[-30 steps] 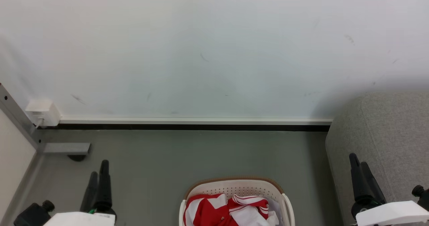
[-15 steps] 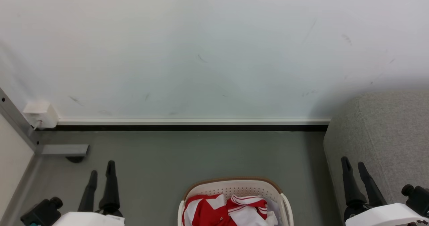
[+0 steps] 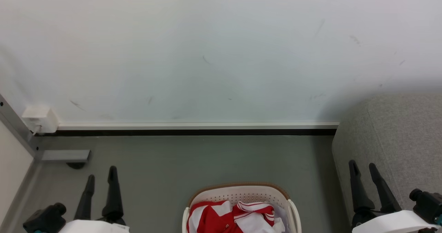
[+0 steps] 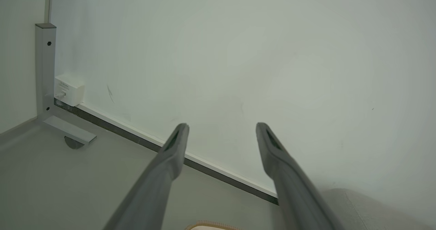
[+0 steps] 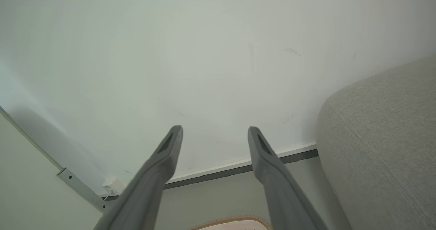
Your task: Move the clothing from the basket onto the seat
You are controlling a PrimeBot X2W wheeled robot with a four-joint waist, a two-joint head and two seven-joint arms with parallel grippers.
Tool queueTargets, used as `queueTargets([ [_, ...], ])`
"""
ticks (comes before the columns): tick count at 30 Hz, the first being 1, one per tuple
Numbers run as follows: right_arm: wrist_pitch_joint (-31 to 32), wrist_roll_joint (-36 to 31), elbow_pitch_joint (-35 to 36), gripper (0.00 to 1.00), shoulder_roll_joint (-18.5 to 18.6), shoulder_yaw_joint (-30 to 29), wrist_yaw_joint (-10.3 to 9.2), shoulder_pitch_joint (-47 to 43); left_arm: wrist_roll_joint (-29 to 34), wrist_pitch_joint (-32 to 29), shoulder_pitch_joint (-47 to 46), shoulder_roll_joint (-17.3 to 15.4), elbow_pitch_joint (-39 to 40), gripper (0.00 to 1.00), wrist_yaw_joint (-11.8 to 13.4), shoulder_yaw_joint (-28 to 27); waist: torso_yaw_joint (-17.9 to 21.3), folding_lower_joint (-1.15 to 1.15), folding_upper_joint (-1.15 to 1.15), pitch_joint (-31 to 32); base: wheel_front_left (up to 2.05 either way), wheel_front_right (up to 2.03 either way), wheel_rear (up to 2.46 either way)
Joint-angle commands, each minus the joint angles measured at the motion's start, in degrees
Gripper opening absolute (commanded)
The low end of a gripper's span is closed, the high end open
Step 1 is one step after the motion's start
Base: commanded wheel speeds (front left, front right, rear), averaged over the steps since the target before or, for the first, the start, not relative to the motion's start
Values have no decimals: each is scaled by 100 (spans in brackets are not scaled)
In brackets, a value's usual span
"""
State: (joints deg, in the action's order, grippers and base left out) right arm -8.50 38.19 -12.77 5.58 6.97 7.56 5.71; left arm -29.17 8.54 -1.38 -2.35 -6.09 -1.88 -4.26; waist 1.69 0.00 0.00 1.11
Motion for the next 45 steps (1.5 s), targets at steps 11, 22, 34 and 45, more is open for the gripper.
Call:
queueTargets([
  [11,-191,-569,-24,100,78,47,-9,167,651,193,10,-59,47,100,28,-22,45,0,0,-4,0,0,0],
  [22,-334,-999,-36,100,91,183,-10,198,1165,327,22,-64,73,100,52,-6,77,0,0,10,0,0,0],
  [34,-473,-1385,-1,100,133,314,-12,229,1726,475,69,-69,48,100,71,24,106,0,0,42,0,0,0],
  [45,-586,-1724,19,100,177,411,-13,257,2160,578,84,-72,43,100,74,44,130,0,0,62,0,0,0],
])
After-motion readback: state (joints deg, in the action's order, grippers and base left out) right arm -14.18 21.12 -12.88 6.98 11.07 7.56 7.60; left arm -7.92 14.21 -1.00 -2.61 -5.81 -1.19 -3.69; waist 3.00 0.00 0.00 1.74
